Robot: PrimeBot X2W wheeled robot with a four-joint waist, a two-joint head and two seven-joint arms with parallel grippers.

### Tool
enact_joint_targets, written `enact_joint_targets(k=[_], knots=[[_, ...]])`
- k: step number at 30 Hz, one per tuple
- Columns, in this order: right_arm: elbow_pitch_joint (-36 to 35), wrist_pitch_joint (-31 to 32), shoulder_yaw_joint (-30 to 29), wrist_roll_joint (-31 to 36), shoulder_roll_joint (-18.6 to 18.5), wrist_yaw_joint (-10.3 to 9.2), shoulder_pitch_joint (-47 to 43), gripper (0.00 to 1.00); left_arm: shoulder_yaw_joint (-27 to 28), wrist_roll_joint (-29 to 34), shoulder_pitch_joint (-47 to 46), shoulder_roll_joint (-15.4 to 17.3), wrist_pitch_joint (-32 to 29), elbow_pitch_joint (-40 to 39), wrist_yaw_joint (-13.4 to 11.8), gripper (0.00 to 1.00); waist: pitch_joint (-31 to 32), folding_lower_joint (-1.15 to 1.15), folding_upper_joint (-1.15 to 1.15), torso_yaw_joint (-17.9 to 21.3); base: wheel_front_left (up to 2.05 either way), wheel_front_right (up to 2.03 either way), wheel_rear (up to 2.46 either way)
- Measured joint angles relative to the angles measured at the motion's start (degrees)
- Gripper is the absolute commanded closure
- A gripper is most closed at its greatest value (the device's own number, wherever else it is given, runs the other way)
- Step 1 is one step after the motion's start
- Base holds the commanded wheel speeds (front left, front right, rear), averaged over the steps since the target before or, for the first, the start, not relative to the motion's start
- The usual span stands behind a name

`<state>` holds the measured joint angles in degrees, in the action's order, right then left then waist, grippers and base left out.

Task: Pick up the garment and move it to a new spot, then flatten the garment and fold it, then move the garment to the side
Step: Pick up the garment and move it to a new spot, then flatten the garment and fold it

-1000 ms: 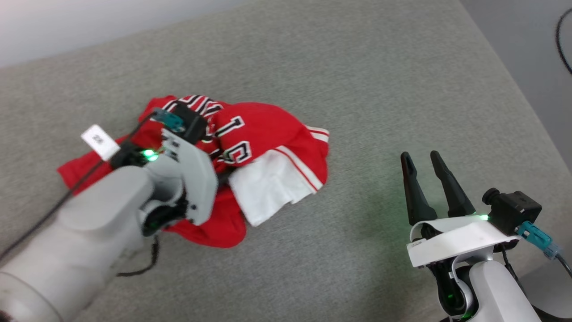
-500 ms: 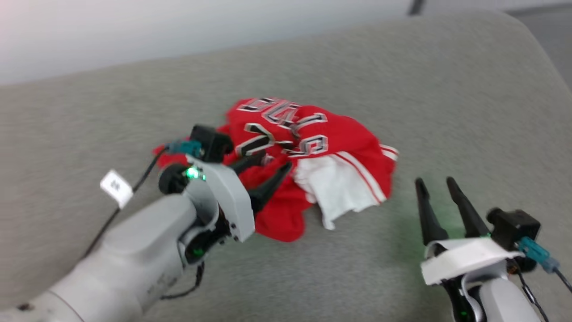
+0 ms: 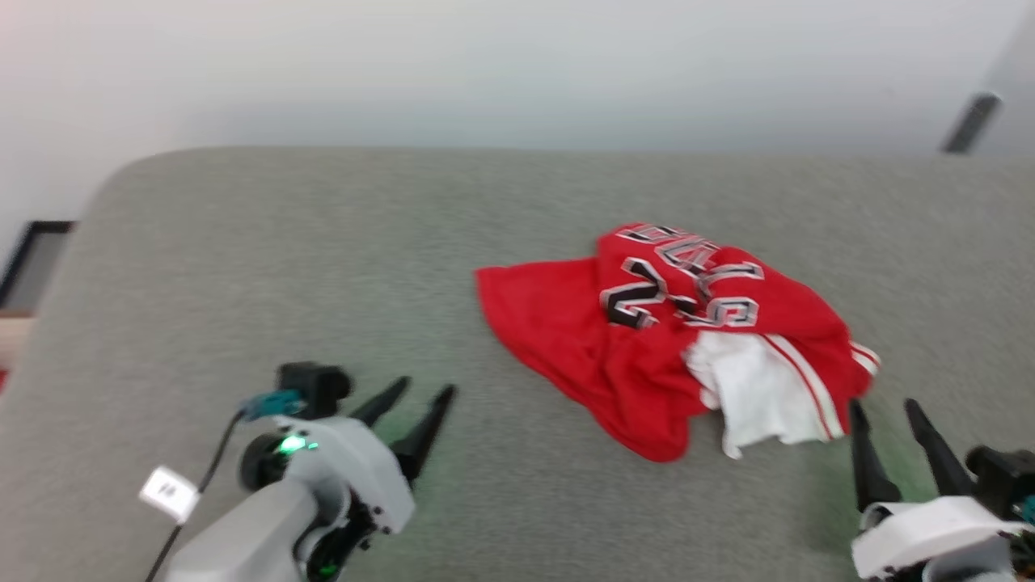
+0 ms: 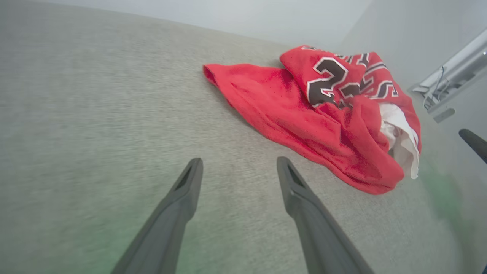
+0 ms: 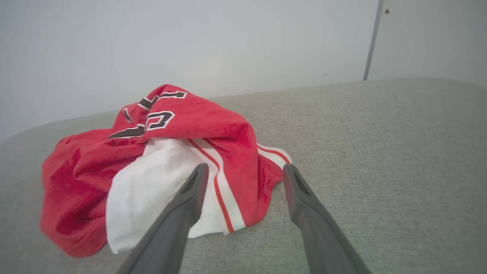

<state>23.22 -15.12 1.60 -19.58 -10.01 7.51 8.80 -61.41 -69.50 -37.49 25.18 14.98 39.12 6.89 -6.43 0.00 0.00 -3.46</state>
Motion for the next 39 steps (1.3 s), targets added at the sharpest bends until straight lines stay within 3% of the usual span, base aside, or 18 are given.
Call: enact_joint_targets(k=[5,10,15,21,30,39], knots=[[-0.7,0.0,-2.4,-0.2,-0.8,0.00,-2.5,0.00,11.1,5.7,7.0,0.2,0.2,-0.5,0.0,0.00,2.4,0.00,0.00,-4.5,0.00,0.00,0.00],[-1.2,0.0,-3.2,-0.4,-1.1,0.00,-4.2,0.00,23.9,12.9,15.5,0.9,0.2,-4.4,0.0,0.00,5.4,0.00,0.00,-6.5,0.00,0.00,0.00],[-1.5,0.0,-3.1,-0.3,-1.4,0.00,-4.7,0.00,36.0,21.3,23.9,0.8,0.2,-10.4,-0.6,0.00,7.3,0.00,0.00,-6.0,0.00,0.00,0.00],[-2.3,0.0,-2.6,-0.6,-2.4,0.00,-4.5,0.00,48.7,32.6,33.2,-2.1,0.2,-19.0,-1.8,0.00,8.0,0.00,0.00,-3.6,0.00,0.00,0.00],[-3.7,0.0,-1.9,-1.0,-3.1,0.00,-3.5,0.00,56.6,43.7,39.1,-7.2,0.2,-27.6,-0.4,0.00,9.7,0.00,0.00,-1.9,0.00,0.00,0.00],[-4.6,0.0,-2.0,-0.6,-2.6,0.00,-4.8,0.00,58.7,49.4,41.6,-9.9,0.2,-28.1,0.3,0.00,9.7,0.00,0.00,-2.4,0.00,0.00,0.00]])
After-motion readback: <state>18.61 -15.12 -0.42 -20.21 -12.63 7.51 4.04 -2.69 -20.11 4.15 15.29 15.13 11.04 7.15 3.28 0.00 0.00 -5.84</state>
